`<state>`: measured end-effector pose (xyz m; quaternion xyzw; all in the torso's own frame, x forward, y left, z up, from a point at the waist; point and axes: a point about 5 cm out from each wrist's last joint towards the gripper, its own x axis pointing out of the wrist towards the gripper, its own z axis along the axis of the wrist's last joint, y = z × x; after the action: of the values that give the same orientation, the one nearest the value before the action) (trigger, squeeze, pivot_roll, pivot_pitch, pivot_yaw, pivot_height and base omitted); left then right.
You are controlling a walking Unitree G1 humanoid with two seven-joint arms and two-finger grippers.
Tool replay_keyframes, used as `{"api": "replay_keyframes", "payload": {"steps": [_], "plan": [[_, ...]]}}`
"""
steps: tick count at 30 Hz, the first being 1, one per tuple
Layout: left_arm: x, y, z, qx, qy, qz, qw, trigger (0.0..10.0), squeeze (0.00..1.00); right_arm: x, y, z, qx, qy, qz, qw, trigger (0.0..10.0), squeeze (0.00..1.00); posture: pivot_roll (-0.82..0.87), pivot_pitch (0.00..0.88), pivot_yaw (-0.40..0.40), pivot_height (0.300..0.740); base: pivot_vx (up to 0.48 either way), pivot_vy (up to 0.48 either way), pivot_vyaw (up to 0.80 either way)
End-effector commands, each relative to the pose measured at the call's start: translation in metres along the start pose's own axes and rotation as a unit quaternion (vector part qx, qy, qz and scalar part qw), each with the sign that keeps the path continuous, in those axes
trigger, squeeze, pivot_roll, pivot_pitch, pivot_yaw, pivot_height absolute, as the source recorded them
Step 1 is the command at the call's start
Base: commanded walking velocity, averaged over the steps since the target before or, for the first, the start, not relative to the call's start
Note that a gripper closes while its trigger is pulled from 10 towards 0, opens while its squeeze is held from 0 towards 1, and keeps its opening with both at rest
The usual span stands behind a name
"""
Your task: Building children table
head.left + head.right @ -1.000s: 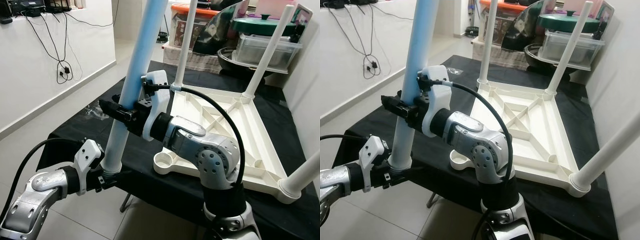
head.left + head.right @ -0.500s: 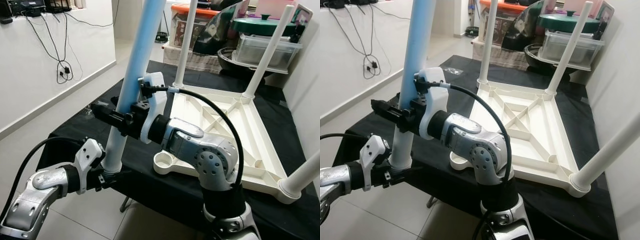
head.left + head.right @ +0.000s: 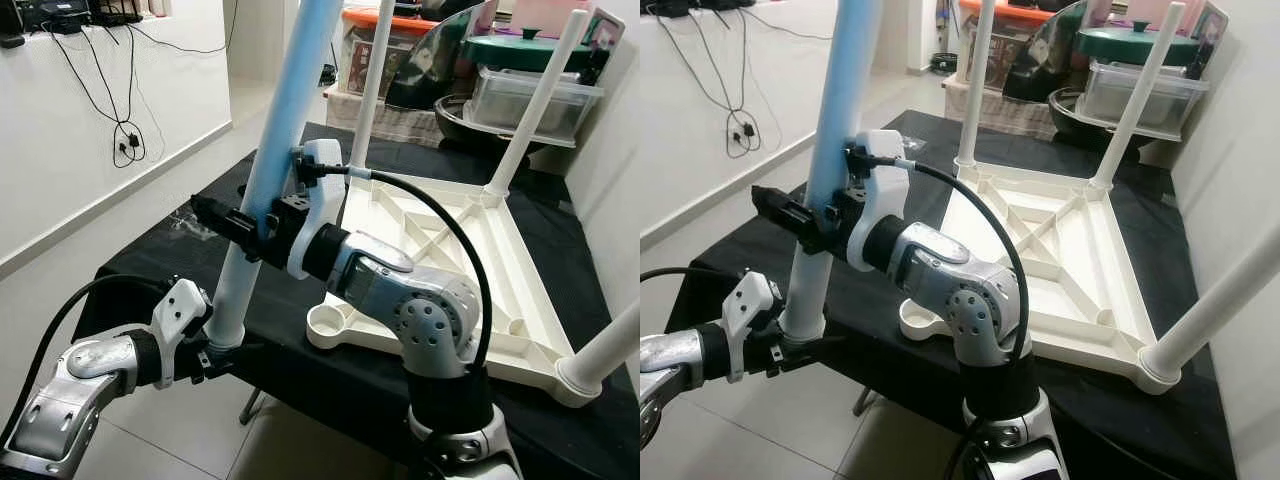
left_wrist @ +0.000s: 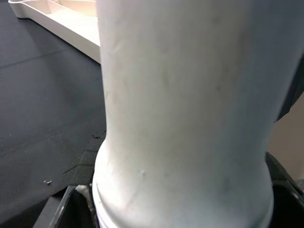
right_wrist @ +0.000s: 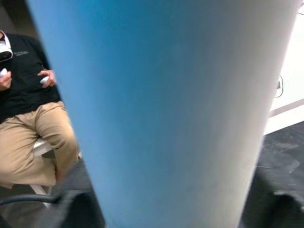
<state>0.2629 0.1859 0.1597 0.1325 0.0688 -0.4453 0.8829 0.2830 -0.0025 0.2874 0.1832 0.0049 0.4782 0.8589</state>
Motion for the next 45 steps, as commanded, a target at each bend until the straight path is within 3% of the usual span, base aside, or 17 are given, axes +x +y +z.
{"api": "replay_keyframes", "payload": {"steps": [1, 10, 16, 17, 18, 23, 26, 28, 33, 34, 35, 36, 42, 45], "plan": [[0.002, -0.001, 0.004, 0.018, 0.0, -0.014, 1.0, 10.0, 0.0, 0.014, 0.024, -0.014, 0.079, -0.019, 0.043, 0.996, 0.0, 0.0, 0.08, 0.0, -0.073, 0.74, 0.0, 0.0, 0.0], [0.001, 0.0, 0.004, 0.019, 0.0, -0.014, 1.0, 10.0, 0.0, 0.014, 0.026, -0.015, 0.09, -0.023, 0.048, 0.995, 0.0, 0.0, 0.08, 0.0, -0.074, 0.74, 0.0, 0.0, 0.0], [0.001, 0.002, 0.006, 0.043, -0.005, -0.007, 0.999, 10.0, 0.0, 0.012, 0.025, -0.014, 0.097, -0.032, 0.049, 0.994, 0.0, 0.0, 0.08, 0.0, -0.071, 0.74, 0.0, 0.0, 0.0], [0.001, 0.004, 0.007, 0.046, -0.011, 0.004, 0.999, 10.0, 0.23, 0.012, 0.024, -0.013, 0.097, -0.035, 0.049, 0.993, 0.0, 0.0, 0.08, 0.0, -0.071, 0.74, 0.0, 0.0, 0.0], [0.001, 0.006, 0.008, 0.049, -0.016, 0.011, 0.999, 10.0, 1.0, 0.011, 0.023, -0.012, 0.097, -0.037, 0.049, 0.993, 0.0, 0.0, 0.08, 0.0, -0.071, 0.74, 0.0, 0.0, 0.0], [0.0, 0.01, 0.01, 0.054, -0.025, 0.034, 0.998, 10.0, 1.0, 0.01, 0.021, -0.01, 0.096, -0.042, 0.045, 0.993, 0.0, 0.0, 0.08, 0.0, -0.071, 0.74, 0.0, 0.0, 0.0], [-0.006, 0.016, 0.017, 0.051, -0.044, 0.072, 0.995, 10.0, 1.0, 0.008, 0.006, -0.003, 0.085, -0.057, 0.022, 0.995, 0.0, 0.0, 0.08, 0.0, -0.071, 0.74, 0.0, 0.0, 0.0], [-0.006, 0.016, 0.017, 0.051, -0.044, 0.072, 0.995, 10.0, 1.0, 0.008, 0.006, -0.003, 0.085, -0.057, 0.022, 0.995, 0.0, 0.0, 0.08, 0.0, -0.071, 0.74, 0.0, 0.0, 0.0], [-0.014, 0.014, 0.018, 0.052, -0.045, 0.103, 0.992, 10.0, 1.0, 0.004, -0.024, 0.014, 0.059, -0.082, -0.029, 0.994, 0.0, 0.0, 0.09, 0.0, -0.078, 0.74, 0.0, 0.0, 0.0], [-0.015, 0.009, 0.019, 0.054, -0.046, 0.104, 0.992, 10.0, 0.82, 0.002, -0.036, 0.021, 0.045, -0.091, -0.049, 0.994, 0.0, 0.0, 0.1, 0.0, -0.08, 0.74, 0.0, 0.0, 0.0], [-0.015, 0.009, 0.019, 0.054, -0.046, 0.104, 0.992, 10.0, 0.82, 0.002, -0.036, 0.021, 0.045, -0.091, -0.049, 0.994, 0.0, 0.0, 0.1, 0.0, -0.08, 0.74, 0.0, 0.0, 0.0], [-0.015, 0.001, 0.02, 0.052, -0.052, 0.099, 0.992, 10.0, 0.0, 0.0, -0.048, 0.027, 0.027, -0.098, -0.072, 0.992, 0.0, 0.0, 0.1, 0.0, -0.083, 0.74, 0.0, 0.0, 0.0], [-0.009, -0.019, 0.01, 0.026, -0.056, 0.091, 0.994, 10.0, 0.0, -0.006, -0.074, 0.044, -0.027, -0.122, -0.125, 0.984, 0.0, 0.0, 0.1, 0.0, -0.086, 0.74, 0.0, 0.0, 0.0], [-0.008, -0.023, 0.006, 0.02, -0.052, 0.095, 0.994, 10.0, 0.0, -0.007, -0.078, 0.048, -0.036, -0.129, -0.134, 0.982, 0.0, 0.0, 0.1, 0.0, -0.086, 0.74, 0.0, 0.0, 0.0]]}}
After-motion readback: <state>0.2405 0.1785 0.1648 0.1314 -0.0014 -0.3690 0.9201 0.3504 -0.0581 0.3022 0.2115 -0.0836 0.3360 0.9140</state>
